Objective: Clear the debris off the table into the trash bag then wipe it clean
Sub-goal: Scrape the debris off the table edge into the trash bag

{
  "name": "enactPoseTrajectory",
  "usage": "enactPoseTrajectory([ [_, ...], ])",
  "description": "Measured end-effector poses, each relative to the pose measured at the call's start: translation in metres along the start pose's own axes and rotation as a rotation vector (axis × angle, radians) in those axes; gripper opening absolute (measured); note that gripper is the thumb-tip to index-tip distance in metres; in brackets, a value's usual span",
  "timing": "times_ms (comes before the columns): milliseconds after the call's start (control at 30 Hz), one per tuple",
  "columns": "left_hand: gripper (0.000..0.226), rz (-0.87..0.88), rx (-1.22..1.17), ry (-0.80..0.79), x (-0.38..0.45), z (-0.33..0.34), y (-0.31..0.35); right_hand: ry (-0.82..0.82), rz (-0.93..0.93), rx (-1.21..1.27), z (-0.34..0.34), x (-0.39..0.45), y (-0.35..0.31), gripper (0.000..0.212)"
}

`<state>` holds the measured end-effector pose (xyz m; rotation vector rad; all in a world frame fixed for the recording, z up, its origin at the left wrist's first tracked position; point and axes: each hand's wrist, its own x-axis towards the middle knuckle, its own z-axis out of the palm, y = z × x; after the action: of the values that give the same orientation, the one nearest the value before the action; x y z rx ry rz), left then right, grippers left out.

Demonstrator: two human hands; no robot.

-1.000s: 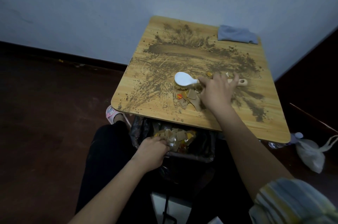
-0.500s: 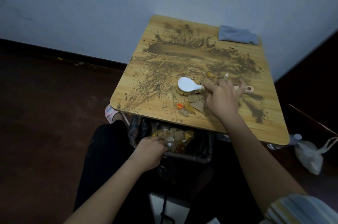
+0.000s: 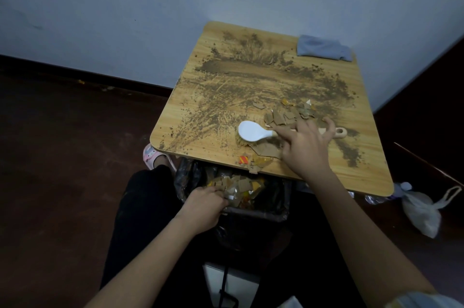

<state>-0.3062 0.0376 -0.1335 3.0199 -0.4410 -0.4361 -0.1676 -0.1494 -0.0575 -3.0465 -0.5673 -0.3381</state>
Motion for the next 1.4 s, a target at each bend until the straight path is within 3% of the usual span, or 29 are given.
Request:
enactPoseTrajectory([
  [267, 0.032, 0.001, -0.011, 0.001, 0.0, -0.001, 0.001, -0.027, 0.065, -0.026, 0.006, 0.003, -0.005, 0.042],
  [633, 0.031, 0.003, -0.006, -0.006, -0.001, -0.002, 0.002, 0.039, -0.067, 0.059, 0.005, -0.018, -0.005, 0.03],
  [1000, 0.031, -0.003, 0.009, -0.014, 0.0, -0.001, 0.003, 0.099, -0.135, 0.118, -0.001, -0.04, -0.001, 0.039],
  [1167, 0.031, 0.001, 0.009, -0.011, 0.0, 0.0, 0.005, 0.054, 0.044, 0.116, -0.004, -0.027, 0.009, 0.029],
  [1400, 0.03, 0.012, 0.008, -0.016, 0.0, -0.001, 0.007, -0.03, 0.231, 0.037, 0.002, -0.01, 0.016, 0.038],
])
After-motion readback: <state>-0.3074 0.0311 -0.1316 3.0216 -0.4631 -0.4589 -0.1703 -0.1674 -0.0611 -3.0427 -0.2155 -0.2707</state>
